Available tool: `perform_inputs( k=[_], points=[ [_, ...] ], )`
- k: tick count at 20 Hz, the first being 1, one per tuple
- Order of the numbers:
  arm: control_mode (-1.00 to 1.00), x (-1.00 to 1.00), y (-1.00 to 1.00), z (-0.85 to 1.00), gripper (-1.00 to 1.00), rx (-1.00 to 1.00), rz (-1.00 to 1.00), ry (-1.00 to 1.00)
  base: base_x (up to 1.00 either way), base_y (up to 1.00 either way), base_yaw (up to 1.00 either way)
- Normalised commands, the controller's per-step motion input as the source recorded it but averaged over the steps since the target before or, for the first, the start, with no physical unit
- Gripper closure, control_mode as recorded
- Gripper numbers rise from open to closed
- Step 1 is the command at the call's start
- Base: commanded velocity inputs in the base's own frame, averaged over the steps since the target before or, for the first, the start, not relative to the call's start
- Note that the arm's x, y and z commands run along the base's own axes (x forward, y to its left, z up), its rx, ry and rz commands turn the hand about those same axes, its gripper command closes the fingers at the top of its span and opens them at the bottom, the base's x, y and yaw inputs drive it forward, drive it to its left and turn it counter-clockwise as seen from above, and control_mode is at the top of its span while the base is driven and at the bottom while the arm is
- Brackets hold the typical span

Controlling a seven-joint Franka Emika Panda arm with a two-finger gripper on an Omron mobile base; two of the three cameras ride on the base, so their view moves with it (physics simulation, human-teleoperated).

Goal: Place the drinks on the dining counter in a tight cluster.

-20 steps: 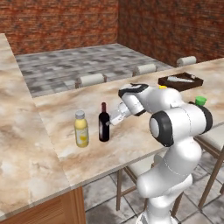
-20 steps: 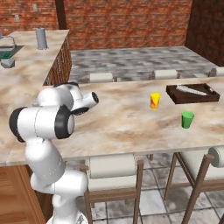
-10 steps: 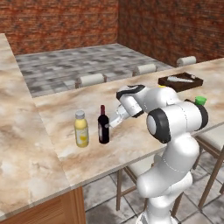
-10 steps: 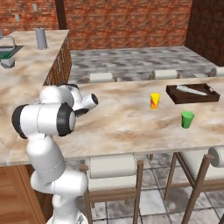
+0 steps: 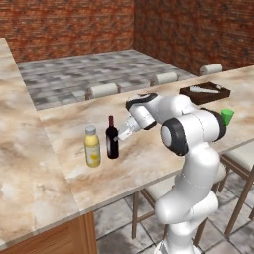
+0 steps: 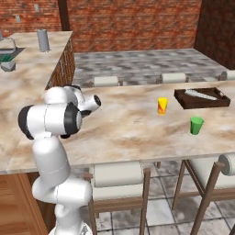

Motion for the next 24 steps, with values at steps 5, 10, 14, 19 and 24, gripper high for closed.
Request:
perform_inputs(
  k=[5, 10, 14, 19, 24],
  points=[
    [-1.0, 0.48, 0.03, -0.01, 1.0, 0.0, 0.0, 0.0, 0.0, 0.0, 0.0],
    [-1.0, 0.27, 0.0, -0.08, 1.0, 0.0, 0.0, 0.0, 0.0, 0.0, 0.0],
    [-1.0, 0.01, 0.0, -0.11, 1.0, 0.0, 0.0, 0.0, 0.0, 0.0, 0.0],
    [-1.0, -0.08, 0.0, -0.01, 1.0, 0.0, 0.0, 0.0, 0.0, 0.0, 0.0],
    [-1.0, -0.16, 0.0, 0.0, 1.0, 0.0, 0.0, 0.0, 0.0, 0.0, 0.0]
  ],
)
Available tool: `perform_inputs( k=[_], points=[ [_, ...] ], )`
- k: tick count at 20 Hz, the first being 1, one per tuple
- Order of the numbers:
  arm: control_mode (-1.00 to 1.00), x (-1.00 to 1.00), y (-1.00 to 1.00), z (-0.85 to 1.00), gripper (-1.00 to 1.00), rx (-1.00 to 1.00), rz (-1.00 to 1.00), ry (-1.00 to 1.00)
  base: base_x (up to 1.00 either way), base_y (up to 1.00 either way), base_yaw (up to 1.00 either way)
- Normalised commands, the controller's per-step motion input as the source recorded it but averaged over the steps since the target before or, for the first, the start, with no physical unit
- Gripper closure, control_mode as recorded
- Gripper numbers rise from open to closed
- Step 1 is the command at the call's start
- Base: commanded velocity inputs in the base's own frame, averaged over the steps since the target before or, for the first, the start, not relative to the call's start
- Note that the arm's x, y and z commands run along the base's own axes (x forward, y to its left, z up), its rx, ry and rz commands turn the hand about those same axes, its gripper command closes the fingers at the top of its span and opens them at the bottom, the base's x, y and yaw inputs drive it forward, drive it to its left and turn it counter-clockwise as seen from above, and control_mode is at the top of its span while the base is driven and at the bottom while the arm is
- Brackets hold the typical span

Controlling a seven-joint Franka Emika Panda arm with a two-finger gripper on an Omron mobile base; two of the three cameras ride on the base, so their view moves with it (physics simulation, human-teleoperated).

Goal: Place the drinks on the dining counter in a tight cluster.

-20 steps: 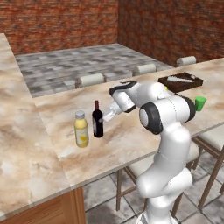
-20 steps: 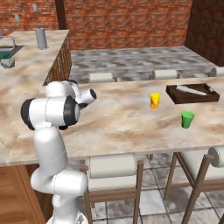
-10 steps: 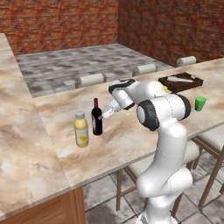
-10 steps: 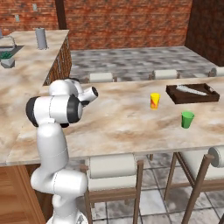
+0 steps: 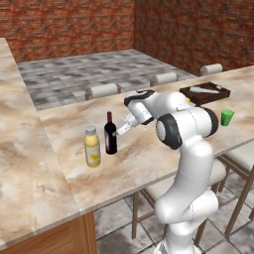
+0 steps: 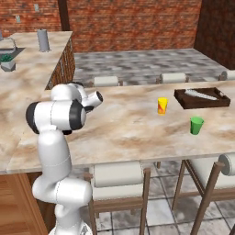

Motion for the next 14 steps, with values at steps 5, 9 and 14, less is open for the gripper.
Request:
perform_inputs(
  k=[5, 9, 14],
  points=[
    [-1.0, -0.02, 0.0, -0.01, 1.0, 0.0, 0.0, 0.0, 0.0, 0.0, 0.0],
    [-1.0, -0.03, 0.0, -0.08, 1.0, 0.0, 0.0, -0.01, 0.0, 0.0, 0.0],
    [-1.0, 0.0, 0.0, -0.33, 1.0, 0.0, 0.0, -0.02, 0.0, 0.0, 0.0]
  ],
)
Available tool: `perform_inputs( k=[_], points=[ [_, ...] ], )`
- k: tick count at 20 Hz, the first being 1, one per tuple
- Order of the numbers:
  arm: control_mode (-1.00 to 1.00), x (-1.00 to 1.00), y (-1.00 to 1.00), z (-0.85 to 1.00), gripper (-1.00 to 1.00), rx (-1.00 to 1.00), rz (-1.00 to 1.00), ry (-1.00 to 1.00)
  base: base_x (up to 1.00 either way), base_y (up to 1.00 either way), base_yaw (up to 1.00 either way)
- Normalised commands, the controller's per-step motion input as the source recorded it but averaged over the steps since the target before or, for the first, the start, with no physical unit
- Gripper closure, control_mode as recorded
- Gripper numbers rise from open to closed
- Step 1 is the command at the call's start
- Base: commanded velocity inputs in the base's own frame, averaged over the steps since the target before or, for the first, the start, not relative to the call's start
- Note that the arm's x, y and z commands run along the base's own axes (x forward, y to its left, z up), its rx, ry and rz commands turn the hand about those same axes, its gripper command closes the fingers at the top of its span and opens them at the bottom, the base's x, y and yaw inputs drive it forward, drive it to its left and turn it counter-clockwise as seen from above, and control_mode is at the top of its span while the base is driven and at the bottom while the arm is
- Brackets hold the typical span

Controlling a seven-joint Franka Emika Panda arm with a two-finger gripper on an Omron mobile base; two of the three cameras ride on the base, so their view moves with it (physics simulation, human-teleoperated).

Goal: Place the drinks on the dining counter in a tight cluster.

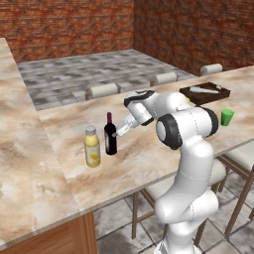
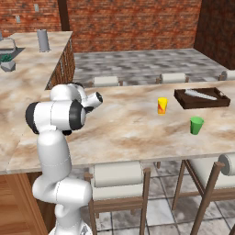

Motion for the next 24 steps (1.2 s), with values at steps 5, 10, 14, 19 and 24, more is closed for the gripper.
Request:
perform_inputs(
  k=[5, 10, 14, 19, 24],
  points=[
    [-1.0, 0.0, 0.0, -0.31, 1.0, 0.0, 0.0, -0.01, 0.0, 0.0, 0.0],
    [-1.0, -0.15, 0.0, -0.08, 1.0, 0.0, 0.0, -0.04, 0.0, 0.0, 0.0],
    [-1.0, -0.19, 0.0, -0.07, 1.0, 0.0, 0.0, -0.06, 0.0, 0.0, 0.0],
    [-1.0, -0.32, -0.03, -0.09, 1.0, 0.0, 0.0, -0.01, 0.0, 0.0, 0.0],
    [-1.0, -0.26, -0.03, -0.02, 1.0, 0.0, 0.0, 0.0, 0.0, 0.0, 0.0]
  ],
)
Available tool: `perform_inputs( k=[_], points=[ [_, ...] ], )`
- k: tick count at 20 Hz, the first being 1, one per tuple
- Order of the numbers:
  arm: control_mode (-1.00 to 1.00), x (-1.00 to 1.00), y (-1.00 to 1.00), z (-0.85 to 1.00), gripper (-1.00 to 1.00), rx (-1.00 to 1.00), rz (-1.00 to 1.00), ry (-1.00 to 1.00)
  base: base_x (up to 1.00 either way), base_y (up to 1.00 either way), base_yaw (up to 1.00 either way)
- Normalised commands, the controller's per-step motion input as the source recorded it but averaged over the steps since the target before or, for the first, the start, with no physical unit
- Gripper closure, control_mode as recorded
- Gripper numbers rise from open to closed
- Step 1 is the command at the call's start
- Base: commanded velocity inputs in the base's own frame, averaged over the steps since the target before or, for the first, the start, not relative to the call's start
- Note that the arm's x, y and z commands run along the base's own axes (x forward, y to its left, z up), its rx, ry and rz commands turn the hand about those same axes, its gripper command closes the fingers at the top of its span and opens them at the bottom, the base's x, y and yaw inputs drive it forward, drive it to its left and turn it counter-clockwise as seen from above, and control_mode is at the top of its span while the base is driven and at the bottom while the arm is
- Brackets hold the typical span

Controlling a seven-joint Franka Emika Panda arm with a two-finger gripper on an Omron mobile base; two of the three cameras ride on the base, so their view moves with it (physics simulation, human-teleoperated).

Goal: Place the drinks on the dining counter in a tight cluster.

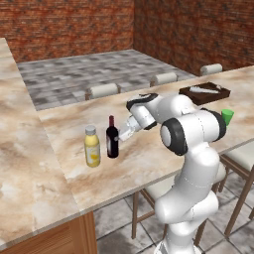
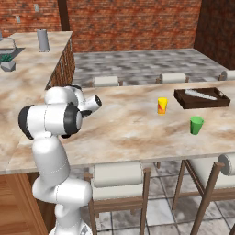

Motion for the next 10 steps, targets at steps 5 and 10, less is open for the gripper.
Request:
perform_inputs(
  k=[5, 10],
  points=[
    [-1.0, -0.04, -0.01, -0.15, 1.0, 0.0, 0.0, 0.0, 0.0, 0.0, 0.0],
    [-1.0, 0.09, 0.0, -0.3, 1.0, 0.0, 0.0, -0.06, 0.0, 0.0, 0.0]
  ],
)
